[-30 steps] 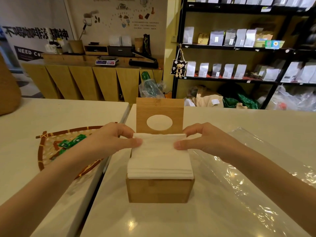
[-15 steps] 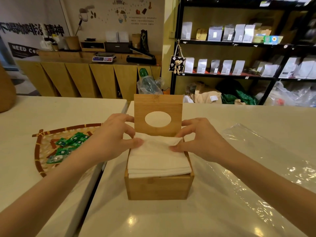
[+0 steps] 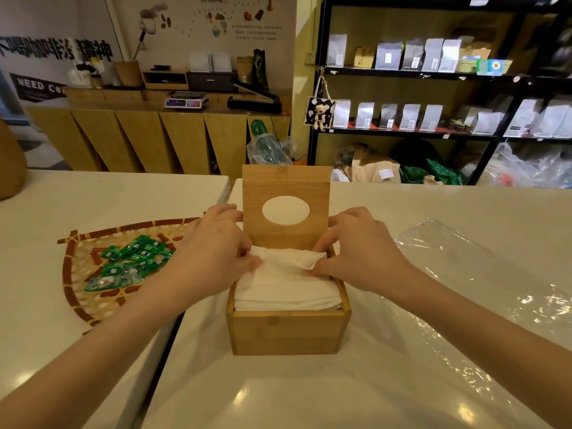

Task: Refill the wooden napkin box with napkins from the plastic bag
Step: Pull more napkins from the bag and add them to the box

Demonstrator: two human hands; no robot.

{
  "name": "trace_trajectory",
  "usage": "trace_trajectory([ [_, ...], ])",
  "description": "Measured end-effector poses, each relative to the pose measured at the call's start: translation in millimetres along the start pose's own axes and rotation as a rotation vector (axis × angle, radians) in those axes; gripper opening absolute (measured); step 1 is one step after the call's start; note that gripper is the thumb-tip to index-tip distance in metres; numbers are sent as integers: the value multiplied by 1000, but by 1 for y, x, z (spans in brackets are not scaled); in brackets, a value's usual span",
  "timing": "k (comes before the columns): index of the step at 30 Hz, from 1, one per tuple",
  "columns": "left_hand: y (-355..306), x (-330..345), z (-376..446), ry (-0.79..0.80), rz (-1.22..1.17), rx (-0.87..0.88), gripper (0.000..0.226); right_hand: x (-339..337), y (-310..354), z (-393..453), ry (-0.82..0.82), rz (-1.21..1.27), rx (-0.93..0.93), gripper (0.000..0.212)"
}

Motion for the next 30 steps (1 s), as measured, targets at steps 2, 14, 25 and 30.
trace_trajectory([
  [2, -2, 0, -1, 3, 20, -7, 22, -1, 3, -1, 10, -32, -5, 19],
  [14, -14, -3, -16, -203, 311, -52, 27, 2, 22, -5, 31, -484, -14, 25],
  [25, 1, -9, -22, 132, 240, -53, 47, -13, 7, -18, 200, 3, -46, 28],
  [30, -9, -2, -21, 159, 353, -66, 59, 4, 7, -18, 420, -96, -51, 59],
])
Point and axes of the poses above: each hand's wrist, its own z-axis towards the middle knuckle, its own x-axis out of the palm, y = z × x, the point moved 4 cm from there along z, towards the middle knuckle, and after that the axes turned 11 degrees about -x, right-handed, at the moved point
